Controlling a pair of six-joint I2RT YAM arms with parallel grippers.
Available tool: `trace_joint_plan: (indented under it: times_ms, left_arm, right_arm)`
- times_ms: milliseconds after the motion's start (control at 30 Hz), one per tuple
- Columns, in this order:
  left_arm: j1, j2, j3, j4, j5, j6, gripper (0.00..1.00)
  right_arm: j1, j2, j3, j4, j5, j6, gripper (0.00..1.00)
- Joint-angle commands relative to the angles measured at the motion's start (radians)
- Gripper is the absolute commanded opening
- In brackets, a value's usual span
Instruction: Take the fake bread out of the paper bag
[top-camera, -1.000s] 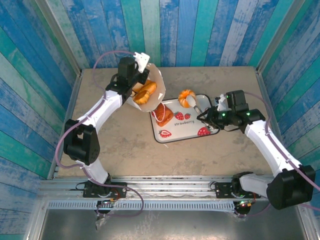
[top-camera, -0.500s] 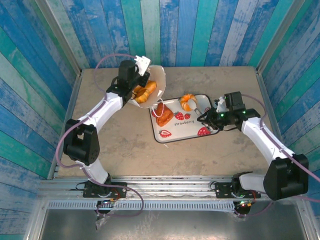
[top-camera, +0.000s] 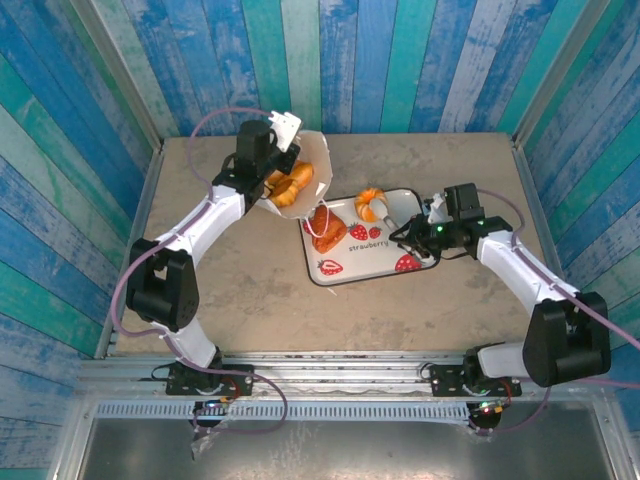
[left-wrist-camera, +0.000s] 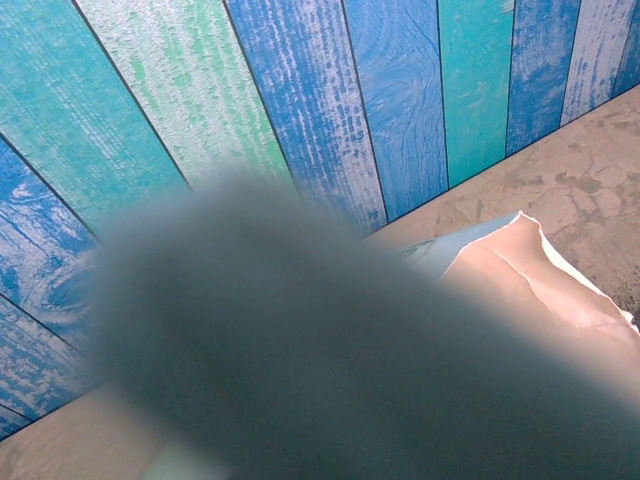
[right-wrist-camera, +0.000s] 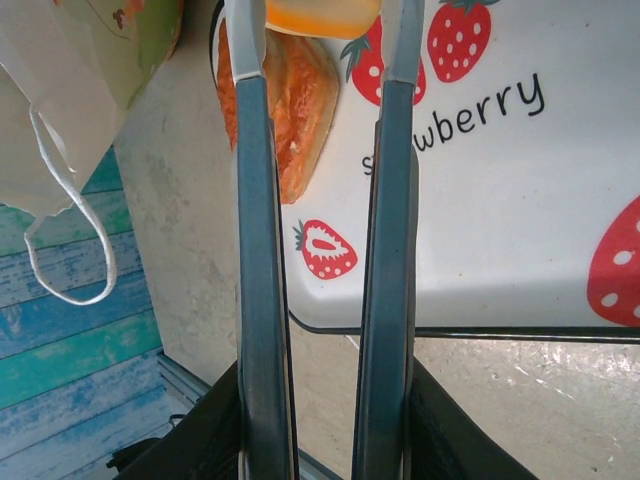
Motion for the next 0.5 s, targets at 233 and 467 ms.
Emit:
trace_joint_plan:
  times_ms: [233, 467]
  left_arm:
    - [0.000, -0.074, -0.020, 0.000, 0.037, -0.023, 0.00]
    - [-0.001, -0.078, -0.027, 0.001, 0.033, -0.021, 0.00]
  right_arm:
    - [0.042, 0.102, 0.032, 0.117, -0.039, 0.022, 0.06]
    - [0.079, 0.181, 0.065, 0.139, -0.037, 0.031, 0.08]
